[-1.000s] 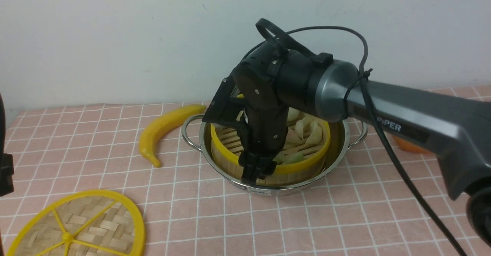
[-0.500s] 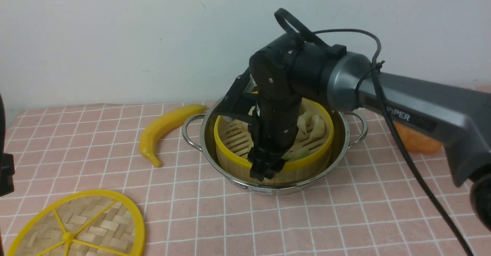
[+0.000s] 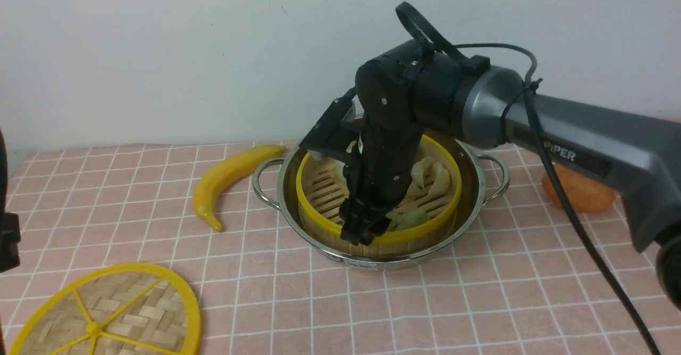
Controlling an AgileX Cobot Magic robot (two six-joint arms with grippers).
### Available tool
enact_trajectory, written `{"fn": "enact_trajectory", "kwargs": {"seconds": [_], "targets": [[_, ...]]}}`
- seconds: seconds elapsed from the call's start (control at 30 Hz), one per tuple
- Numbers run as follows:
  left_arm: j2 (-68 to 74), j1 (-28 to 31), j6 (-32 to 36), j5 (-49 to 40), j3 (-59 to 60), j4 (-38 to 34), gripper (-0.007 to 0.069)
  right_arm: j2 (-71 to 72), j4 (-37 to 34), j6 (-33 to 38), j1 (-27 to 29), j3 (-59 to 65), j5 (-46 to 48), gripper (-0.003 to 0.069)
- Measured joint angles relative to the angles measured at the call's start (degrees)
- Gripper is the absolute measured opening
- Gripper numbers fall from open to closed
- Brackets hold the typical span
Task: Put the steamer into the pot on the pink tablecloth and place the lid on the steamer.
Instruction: 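Place the bamboo steamer basket of food into the steel pot with the right gripper, then grasp the bamboo steamer lid lying on the table by its centre knob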
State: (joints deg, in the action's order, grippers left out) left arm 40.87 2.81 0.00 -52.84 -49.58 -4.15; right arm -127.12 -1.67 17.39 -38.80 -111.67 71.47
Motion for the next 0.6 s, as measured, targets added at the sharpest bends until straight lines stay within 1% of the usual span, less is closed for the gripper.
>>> {"fn": "enact_trajectory", "kwargs": {"seconds": [0.03,0.13,0.23,0.37,0.47,0.5,0.53,0.6], "targets": [[0.0,0.0,0.0,0.0,0.0,0.0,0.0243,0.0,0.0,0.0,0.0,0.0,0.0,0.0416],[0.0,0.0,0.0,0.0,0.0,0.0,0.0243,0.0,-1.6,-0.2,0.1,0.0,-0.5,0.0460],[0.0,0.0,0.0,0.0,0.0,0.0,0.0243,0.0,-3.5,-0.2,0.1,-0.5,-0.6,0.0479],[0.0,0.0,0.0,0.0,0.0,0.0,0.0243,0.3,-5.5,-0.2,0.1,-3.4,-0.5,0.0484],[0.0,0.0,0.0,0.0,0.0,0.0,0.0243,1.2,-6.5,-0.8,0.1,-6.9,-0.5,0.0464],[0.0,0.0,0.0,0.0,0.0,-0.1,0.0243,2.3,-7.2,-2.0,0.1,-10.2,-0.6,0.0417],[0.0,0.0,0.0,0.0,0.0,-0.1,0.0243,2.6,-7.2,-2.5,0.1,-11.0,-0.7,0.0390],[0.0,0.0,0.0,0.0,0.0,-0.1,0.0243,5.8,-6.5,-4.9,0.1,-15.3,-0.9,0.0227]]}}
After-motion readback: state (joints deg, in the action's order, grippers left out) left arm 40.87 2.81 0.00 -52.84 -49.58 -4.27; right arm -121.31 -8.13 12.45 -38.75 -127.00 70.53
